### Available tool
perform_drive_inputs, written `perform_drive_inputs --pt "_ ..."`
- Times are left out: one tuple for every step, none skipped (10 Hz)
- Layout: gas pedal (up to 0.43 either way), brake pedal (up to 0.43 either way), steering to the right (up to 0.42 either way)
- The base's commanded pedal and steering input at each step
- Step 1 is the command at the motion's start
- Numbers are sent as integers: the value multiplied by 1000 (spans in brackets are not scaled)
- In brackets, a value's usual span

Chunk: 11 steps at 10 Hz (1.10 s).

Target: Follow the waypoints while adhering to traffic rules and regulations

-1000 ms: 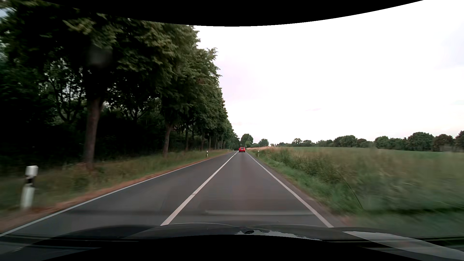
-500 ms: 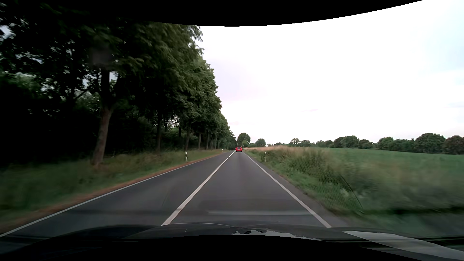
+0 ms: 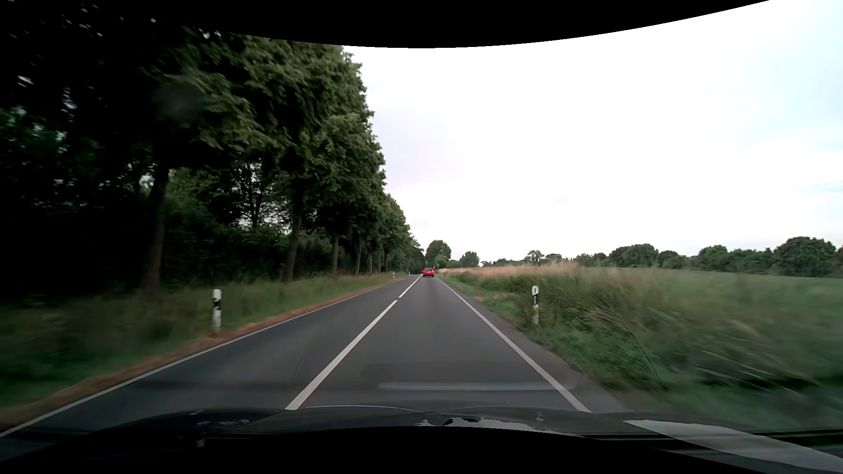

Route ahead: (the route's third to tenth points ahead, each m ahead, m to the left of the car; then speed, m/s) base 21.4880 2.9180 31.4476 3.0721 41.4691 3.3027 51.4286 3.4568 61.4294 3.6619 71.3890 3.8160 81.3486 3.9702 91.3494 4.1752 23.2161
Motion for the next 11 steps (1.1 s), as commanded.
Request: perform_drive_inputs --pt "220 0 -6" --pt "209 0 -9" --pt "189 0 -9" --pt "157 0 -10" --pt "130 0 -8" --pt "110 0 -6" --pt "98 0 -6" --pt "98 0 -5" --pt "98 0 -5" --pt "98 0 -5" --pt "98 0 -5"
